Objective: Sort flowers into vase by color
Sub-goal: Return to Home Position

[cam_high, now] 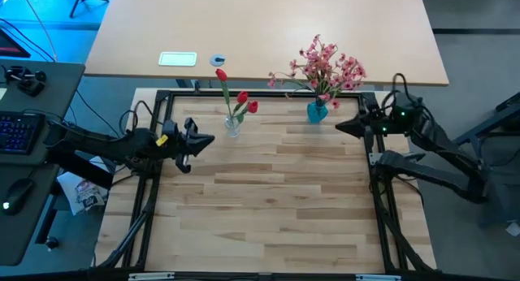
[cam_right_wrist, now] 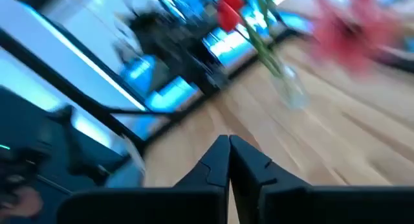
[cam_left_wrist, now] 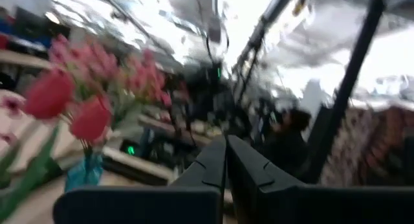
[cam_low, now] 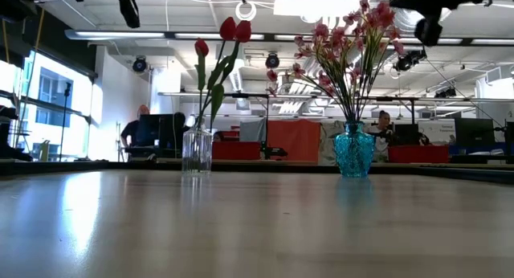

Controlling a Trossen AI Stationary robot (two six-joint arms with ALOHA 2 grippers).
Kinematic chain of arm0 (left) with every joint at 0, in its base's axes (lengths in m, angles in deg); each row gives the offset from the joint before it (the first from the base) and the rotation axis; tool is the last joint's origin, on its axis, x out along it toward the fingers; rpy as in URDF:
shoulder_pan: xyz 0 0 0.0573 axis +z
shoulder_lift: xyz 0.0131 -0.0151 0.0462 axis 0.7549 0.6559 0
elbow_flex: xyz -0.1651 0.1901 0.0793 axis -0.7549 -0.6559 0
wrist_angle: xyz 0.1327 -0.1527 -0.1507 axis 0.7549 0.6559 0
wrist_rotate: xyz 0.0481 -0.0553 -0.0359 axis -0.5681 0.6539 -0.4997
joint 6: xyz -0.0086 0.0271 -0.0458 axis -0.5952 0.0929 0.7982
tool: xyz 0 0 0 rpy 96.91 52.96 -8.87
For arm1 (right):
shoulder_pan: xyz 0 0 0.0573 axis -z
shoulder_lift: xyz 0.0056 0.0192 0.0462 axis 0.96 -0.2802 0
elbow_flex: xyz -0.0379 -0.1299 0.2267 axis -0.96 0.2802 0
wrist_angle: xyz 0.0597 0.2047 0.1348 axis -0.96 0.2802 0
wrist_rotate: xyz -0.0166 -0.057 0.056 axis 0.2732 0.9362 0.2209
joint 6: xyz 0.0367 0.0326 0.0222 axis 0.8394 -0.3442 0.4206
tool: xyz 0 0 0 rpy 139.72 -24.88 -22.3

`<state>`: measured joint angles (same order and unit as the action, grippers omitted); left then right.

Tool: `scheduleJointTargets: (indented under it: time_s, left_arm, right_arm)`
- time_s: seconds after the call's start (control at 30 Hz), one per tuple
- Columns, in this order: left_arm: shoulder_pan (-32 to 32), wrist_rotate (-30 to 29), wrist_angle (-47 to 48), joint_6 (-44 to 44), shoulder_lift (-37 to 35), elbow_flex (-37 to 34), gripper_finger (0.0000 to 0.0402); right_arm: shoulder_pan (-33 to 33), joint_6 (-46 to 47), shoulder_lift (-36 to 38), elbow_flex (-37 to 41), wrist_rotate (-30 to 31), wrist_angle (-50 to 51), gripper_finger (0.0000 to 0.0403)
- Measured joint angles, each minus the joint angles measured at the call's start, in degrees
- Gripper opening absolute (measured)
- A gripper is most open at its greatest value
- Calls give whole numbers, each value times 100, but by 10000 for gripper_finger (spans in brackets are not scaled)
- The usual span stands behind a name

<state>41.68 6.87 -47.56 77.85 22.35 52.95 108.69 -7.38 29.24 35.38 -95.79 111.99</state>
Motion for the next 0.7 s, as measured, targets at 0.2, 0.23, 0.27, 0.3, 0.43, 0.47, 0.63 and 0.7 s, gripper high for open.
scheduleJointTargets:
  time_s: [0.2, 0.23, 0.27, 0.3, 0.43, 0.47, 0.63, 0.7]
  left_arm:
    - [17, 363, 933, -331, -395, 0, 0]
    - [28, 364, 1135, -409, -503, 0, 0]
    - [39, 364, 1322, -480, -618, 0, 0]
    - [64, 369, 1498, -516, -743, 0, 0]
    - [195, 547, 1995, -632, -1281, -118, 0]
    - [236, 585, 2020, -620, -1427, -212, 0]
    - [343, 668, 1971, -310, -2090, -827, 0]
    - [364, 670, 1788, -172, -2309, -1100, 0]
  right_arm:
    - [-997, 534, -479, 0, 897, -1307, 1]
    - [-1140, 541, -573, 0, 1073, -1382, 1]
    - [-1272, 541, -668, 0, 1243, -1452, 1]
    - [-1389, 541, -761, 0, 1404, -1506, 1]
    - [-1751, 649, -1120, 0, 1837, -1914, 1]
    - [-1807, 677, -1208, 0, 1893, -2055, 1]
    - [-1948, 740, -1481, 0, 1937, -2705, 0]
    - [-1944, 792, -1531, 0, 1939, -2814, 0]
